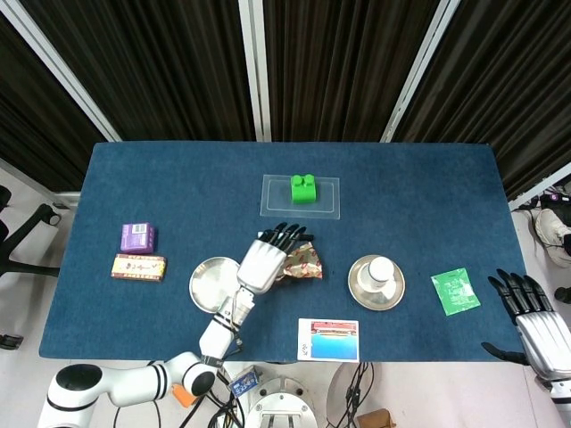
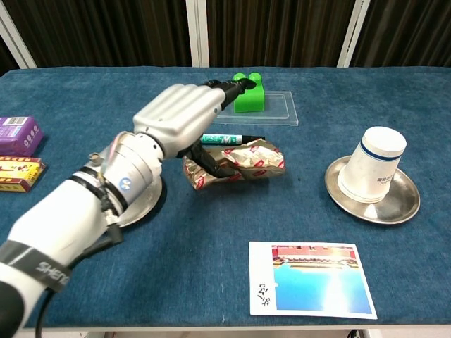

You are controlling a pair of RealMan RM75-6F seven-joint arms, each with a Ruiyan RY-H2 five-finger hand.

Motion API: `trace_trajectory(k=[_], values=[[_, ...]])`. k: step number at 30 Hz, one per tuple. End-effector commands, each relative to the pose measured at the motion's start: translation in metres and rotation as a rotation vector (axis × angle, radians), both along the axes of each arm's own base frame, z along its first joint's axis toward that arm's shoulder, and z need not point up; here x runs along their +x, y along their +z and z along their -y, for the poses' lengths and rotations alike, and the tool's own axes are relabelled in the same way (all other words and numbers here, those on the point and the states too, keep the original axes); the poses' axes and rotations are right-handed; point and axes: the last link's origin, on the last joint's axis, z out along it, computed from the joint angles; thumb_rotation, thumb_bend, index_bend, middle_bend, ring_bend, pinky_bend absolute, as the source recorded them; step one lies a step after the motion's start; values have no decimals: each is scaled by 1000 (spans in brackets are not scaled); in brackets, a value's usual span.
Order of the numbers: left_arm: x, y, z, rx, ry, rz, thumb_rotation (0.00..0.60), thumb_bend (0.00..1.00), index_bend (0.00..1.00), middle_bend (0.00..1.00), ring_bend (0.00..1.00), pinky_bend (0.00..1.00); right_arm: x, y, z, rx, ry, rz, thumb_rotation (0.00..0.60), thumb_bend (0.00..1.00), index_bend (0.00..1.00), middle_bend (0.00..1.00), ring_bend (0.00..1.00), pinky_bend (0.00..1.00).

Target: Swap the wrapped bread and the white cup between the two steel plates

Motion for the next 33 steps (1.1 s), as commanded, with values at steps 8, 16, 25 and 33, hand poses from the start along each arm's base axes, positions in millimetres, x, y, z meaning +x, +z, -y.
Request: trace_trajectory(k=[8, 16, 25, 33], values=[[-67, 118, 60, 36, 18, -25, 600, 0, 31, 89, 90, 249, 55, -46, 67, 163, 189, -52, 555, 159, 0, 0, 0, 4], [-125, 162, 83, 105, 108, -18, 600, 0, 31, 90, 90, 249, 114, -108, 133, 287, 239, -108, 556, 222, 0, 0, 0, 18], [-150, 171, 81, 94, 184, -34, 600, 11, 5, 89, 91, 249, 128, -140, 158, 331, 181, -172, 559, 321, 177, 147, 95, 107], [-154, 171, 79, 77, 194, -39, 600, 26, 5, 89, 94, 249, 122, -143, 165, 335, 153, -212, 600, 355, 597, 451, 463, 520]])
